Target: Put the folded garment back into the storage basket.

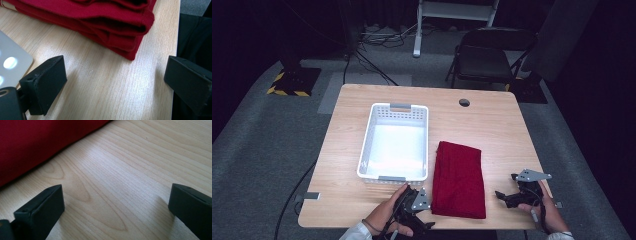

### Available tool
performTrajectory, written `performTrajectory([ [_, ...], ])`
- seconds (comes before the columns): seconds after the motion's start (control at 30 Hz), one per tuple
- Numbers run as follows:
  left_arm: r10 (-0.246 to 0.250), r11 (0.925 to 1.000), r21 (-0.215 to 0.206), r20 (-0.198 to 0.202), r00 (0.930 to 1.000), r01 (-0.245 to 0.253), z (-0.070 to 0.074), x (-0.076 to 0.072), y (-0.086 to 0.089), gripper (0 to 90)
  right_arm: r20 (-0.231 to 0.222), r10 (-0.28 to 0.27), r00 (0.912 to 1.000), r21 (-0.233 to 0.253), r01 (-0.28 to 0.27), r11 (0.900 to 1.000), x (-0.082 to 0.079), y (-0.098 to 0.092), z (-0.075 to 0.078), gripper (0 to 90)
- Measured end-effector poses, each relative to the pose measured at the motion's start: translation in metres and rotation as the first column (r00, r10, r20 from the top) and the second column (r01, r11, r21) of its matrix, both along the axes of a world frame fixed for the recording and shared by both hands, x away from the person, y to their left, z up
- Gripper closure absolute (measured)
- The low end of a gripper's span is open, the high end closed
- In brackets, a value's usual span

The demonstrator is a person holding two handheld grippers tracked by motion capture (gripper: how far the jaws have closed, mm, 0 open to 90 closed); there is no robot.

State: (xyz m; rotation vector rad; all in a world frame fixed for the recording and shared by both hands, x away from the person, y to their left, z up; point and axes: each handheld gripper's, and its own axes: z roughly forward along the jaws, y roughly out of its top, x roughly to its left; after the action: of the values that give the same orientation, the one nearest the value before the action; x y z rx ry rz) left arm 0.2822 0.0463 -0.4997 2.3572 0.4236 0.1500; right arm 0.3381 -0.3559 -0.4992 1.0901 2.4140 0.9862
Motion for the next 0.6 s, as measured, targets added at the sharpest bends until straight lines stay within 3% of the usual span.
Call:
performTrajectory([
  [0.3,0.012,0.9999,0.003,-0.001,0.9999,-0.012,0.0003,-0.001,-0.0003,4.3,-0.001,0.001,1.0,0.001,-0.001,1.0,0.0002,0.0,0.0,0.2],
  [0.6,0.028,0.9989,0.038,-0.012,0.9995,-0.028,0.004,-0.0033,-0.0048,5.7,-0.001,-0.001,1.0,0.001,0.001,1.0,0.0002,0.0002,0.0,0.2],
])
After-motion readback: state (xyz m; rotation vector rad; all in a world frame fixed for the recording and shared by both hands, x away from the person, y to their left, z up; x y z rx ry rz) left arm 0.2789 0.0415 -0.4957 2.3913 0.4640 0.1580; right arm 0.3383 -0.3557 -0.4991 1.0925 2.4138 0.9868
